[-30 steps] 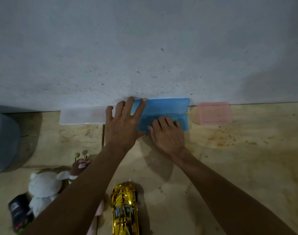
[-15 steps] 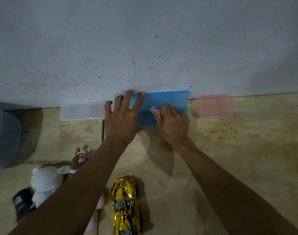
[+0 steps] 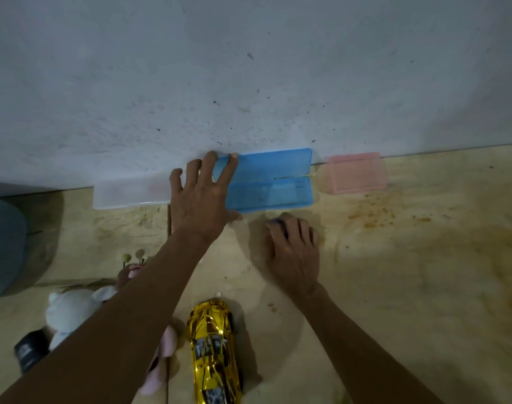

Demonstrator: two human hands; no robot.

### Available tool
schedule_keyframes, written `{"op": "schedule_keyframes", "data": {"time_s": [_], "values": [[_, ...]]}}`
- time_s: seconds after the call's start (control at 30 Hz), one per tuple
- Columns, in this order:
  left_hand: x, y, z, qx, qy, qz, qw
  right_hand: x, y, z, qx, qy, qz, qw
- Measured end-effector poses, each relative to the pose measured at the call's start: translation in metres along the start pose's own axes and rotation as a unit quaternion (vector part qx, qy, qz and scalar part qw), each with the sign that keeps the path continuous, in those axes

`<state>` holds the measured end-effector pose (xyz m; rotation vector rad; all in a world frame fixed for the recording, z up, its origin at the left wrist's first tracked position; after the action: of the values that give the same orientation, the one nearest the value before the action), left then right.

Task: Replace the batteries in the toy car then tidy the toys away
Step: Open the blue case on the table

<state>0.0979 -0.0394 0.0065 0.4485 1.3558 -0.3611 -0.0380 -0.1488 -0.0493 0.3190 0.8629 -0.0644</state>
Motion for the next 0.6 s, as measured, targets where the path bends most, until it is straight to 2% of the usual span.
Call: {"op": "schedule_keyframes", "data": {"time_s": [0.27,0.6], "values": [[0.002,0.000,0.000,0.007,-0.005,-0.002,1.000,0.013,0.000,0.009,-0.016,0.039,0.070,0.997],[0.005,0.001,0.000,0.011,-0.012,0.003,1.000,0.013,-0.002,0.009,-0.005,0.045,0.086,0.995]]}}
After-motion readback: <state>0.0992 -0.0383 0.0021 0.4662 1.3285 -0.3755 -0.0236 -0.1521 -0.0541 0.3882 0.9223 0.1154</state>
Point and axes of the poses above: each hand's wrist, its own z-axis towards the middle knuckle, its own x-axis out of the palm, y = z × x, the point moved 9 cm from there along z, towards the middle knuckle, and after that the axes turned 11 degrees about -y, right-handed, at the moved point
